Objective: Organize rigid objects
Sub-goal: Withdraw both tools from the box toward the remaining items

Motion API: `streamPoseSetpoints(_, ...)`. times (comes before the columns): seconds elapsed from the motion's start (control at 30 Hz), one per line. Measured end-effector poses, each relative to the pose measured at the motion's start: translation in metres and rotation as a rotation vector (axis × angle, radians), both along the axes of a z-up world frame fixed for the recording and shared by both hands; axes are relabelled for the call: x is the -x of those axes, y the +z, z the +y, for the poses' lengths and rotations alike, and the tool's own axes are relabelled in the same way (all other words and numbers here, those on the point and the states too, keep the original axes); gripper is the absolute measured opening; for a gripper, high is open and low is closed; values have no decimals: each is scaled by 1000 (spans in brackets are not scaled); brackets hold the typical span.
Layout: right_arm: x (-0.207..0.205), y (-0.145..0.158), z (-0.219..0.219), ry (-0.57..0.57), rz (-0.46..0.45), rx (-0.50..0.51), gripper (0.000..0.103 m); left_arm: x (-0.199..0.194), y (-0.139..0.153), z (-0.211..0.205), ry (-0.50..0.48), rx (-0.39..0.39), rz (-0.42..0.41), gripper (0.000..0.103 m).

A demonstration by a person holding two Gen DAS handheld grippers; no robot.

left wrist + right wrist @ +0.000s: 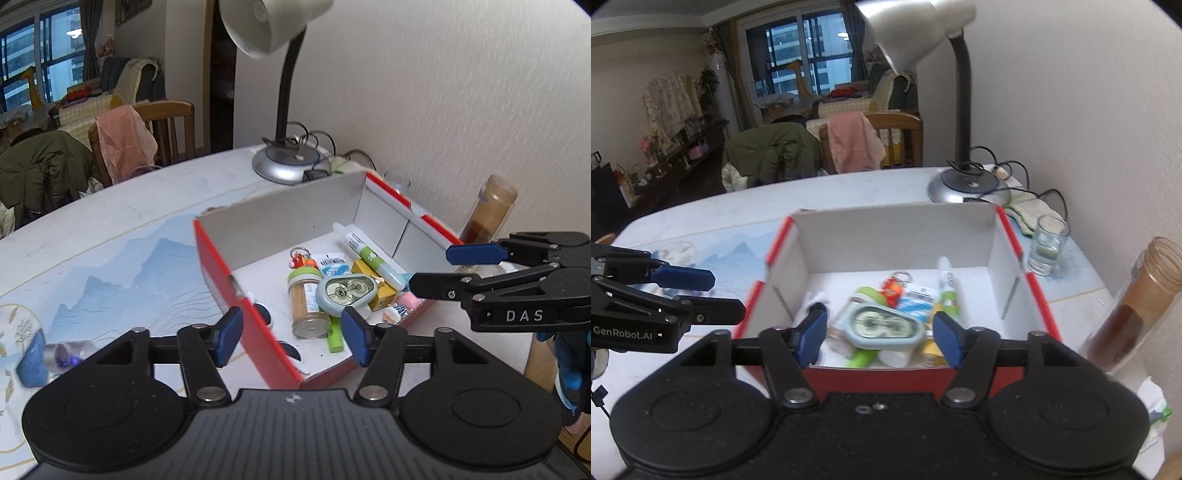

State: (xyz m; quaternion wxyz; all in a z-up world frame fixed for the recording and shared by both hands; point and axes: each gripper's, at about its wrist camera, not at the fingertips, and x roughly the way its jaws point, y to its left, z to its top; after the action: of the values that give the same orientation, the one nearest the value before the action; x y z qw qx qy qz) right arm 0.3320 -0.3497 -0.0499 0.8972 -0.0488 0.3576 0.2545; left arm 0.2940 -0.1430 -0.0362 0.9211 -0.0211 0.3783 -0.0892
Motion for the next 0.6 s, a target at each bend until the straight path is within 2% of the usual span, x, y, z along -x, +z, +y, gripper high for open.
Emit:
streamPoseSetpoints(0.07, 8, 5, 9, 11, -5, -11, 66, 11, 5, 10, 10, 4, -16, 61)
streamPoseSetpoints(0.2, 25, 12, 30, 37, -19, -28, 78, 30, 13, 32, 22, 0, -43, 62)
streamPoseSetpoints(0.3, 38, 14, 47, 56, -22, -35, 84, 44, 17, 52, 44, -3, -59, 68)
streamPoseSetpoints(0.5, 61, 16, 85, 126, -23, -59, 88, 63, 20, 92, 74, -7, -68, 72)
streamPoseSetpoints(0.6, 73, 15, 106, 154, -26, -57, 91, 71, 17, 110, 92, -17, -68, 79)
